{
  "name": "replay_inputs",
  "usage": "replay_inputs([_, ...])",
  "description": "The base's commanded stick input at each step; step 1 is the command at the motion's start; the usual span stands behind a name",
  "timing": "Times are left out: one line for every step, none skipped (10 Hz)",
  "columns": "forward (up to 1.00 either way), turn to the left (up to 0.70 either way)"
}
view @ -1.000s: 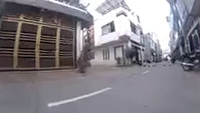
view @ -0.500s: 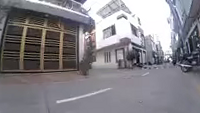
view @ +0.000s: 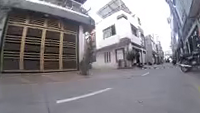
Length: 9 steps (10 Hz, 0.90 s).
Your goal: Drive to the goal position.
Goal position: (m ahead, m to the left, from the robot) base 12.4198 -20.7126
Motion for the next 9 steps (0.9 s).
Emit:
replay_inputs([1.0,-0.4])
replay_inputs([1.0,-0.4])
replay_inputs([1.0,-0.4])
replay_inputs([1.0,-0.4])
replay_inputs([1.0,-0.4])
replay_inputs([1.0,-0.4])
replay_inputs([1.0,-0.4])
replay_inputs([1.0,-0.4])
replay_inputs([1.0,-0.4])
